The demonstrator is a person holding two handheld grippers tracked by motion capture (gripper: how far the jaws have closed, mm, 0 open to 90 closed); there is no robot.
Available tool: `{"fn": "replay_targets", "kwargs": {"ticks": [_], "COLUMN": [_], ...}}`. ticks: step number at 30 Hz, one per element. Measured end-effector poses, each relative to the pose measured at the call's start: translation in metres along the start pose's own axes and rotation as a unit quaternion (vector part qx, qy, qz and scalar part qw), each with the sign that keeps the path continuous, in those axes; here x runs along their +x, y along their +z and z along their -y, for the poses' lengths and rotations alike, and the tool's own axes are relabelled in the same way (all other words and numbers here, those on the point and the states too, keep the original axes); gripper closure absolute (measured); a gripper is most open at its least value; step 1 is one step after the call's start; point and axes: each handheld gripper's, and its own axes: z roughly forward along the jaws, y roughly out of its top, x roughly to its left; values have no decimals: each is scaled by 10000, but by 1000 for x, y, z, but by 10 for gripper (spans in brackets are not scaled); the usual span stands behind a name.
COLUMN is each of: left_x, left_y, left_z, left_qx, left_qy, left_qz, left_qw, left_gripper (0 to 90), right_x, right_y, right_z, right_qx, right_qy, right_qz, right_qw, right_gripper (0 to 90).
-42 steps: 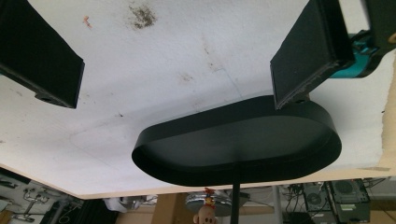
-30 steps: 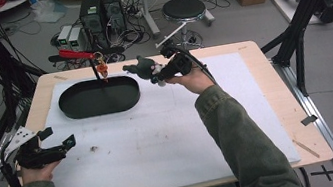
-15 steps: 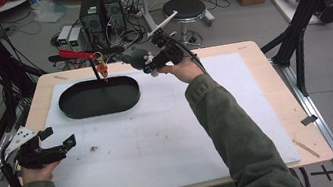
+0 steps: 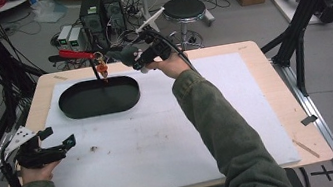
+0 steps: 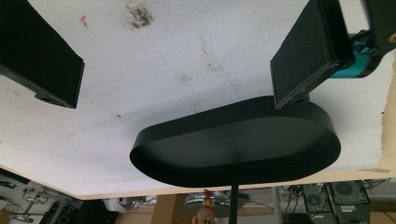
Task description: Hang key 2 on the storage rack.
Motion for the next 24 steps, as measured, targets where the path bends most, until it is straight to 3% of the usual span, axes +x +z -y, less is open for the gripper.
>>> {"fn": "replay_targets", "kwargs": {"ticks": [2,10,18,20,21,22,24], "left_x": [0,1,1,1,1,1,1], "left_y": [0,0,0,0,0,0,1], "left_z": [0,0,0,0,0,0,0], "left_qx": [-12,18,21,16,13,26,41], "left_qy": [13,49,27,24,21,26,37], "left_qz": [-15,-10,-2,-2,-1,0,4], "left_qw": [10000,10000,10000,10000,10000,10000,10000], "left_gripper": [32,32,32,32,33,32,32], "right_x": [3,7,-9,-16,-19,-22,-24], "right_y": [2,11,27,31,34,36,37], "right_z": [-4,-16,-8,-5,-3,-2,0], "right_qx": [-29,-245,-414,-328,-326,-247,-200], "right_qy": [-3,274,454,580,569,635,676], "right_qz": [-5,465,659,680,667,743,931], "right_qw": [10000,9982,9959,9955,9956,9949,9932], "right_gripper": [500,500,482,439,377,288,208]}}
